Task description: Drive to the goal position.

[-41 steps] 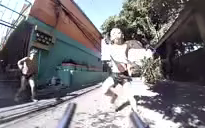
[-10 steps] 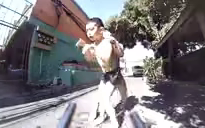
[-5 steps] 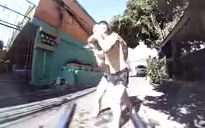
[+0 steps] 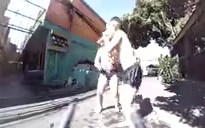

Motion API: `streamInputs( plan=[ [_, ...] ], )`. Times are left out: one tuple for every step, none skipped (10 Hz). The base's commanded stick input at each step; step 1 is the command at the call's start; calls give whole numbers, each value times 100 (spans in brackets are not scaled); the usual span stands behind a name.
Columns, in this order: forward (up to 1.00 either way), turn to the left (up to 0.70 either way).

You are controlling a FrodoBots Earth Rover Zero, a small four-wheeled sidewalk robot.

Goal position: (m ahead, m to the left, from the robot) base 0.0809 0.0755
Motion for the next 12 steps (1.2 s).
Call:
streamInputs(
  plan=[
    [0, 22],
    [0, 21],
    [0, 19],
    [0, 19],
    [0, 18],
    [0, 17],
    [0, 18],
    [0, 19],
    [0, 19],
    [0, 19],
    [0, 20],
    [0, 23]
  ],
)
